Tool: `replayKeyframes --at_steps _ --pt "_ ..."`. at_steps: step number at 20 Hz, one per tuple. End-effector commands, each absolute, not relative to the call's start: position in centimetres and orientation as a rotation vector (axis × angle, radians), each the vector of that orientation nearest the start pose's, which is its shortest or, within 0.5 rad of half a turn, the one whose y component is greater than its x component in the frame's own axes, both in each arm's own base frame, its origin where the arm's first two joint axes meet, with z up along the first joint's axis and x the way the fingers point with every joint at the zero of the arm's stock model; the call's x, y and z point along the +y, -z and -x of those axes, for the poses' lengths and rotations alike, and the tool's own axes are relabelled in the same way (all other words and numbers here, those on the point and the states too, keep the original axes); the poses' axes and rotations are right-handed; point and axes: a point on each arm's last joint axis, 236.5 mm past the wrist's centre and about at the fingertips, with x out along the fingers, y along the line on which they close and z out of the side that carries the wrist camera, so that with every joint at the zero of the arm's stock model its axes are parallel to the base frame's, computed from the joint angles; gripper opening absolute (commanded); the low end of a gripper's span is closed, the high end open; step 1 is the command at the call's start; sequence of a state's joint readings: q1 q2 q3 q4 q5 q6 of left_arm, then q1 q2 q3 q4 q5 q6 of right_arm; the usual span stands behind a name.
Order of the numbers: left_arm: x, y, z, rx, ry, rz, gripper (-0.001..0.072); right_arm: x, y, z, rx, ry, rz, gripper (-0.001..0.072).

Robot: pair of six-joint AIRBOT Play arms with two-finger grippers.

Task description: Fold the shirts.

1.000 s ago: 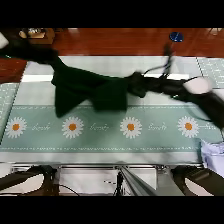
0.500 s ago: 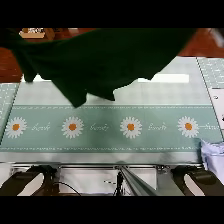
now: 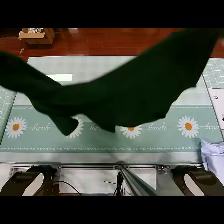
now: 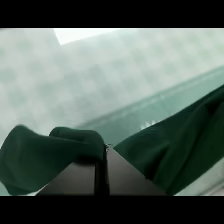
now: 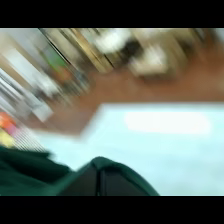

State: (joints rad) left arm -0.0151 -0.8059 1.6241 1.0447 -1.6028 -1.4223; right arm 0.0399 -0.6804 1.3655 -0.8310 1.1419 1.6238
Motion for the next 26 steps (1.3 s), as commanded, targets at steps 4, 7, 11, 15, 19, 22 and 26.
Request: replayKeyframes --at_steps 4,7,11,15,19,22,26 --pt "-14.2 -19.0 -23.7 1.076 0.636 0.135 0.0022 10.6 -20.8 -28.2 1.002 -0.350 -0.298 0.0027" --pt "-15.3 -11.6 -27.8 1.101 0.578 0.219 0.0021 10.7 -16.4 -32.6 1.073 -0.345 -0.286 0.0027" --pt "-15.7 -3.1 -31.9 1.182 0.486 0.280 0.0022 10.6 -10.0 -38.6 1.129 -0.330 -0.276 0.0027" --pt "-15.9 2.5 -34.2 1.269 0.429 0.327 0.0024 10.5 -4.8 -41.4 1.192 -0.308 -0.286 0.0028" --pt "-15.4 2.6 -35.1 1.257 0.440 0.302 0.0284 10.3 -4.6 -42.1 1.179 -0.302 -0.285 0.0028" --pt "-12.0 -2.4 -36.6 1.205 0.449 0.246 0.0284 10.4 -4.7 -41.8 1.181 -0.314 -0.271 0.0028" --pt "-1.9 -6.3 -35.6 1.184 0.244 0.257 0.0367 10.4 -4.7 -41.6 1.184 -0.330 -0.249 0.0028"
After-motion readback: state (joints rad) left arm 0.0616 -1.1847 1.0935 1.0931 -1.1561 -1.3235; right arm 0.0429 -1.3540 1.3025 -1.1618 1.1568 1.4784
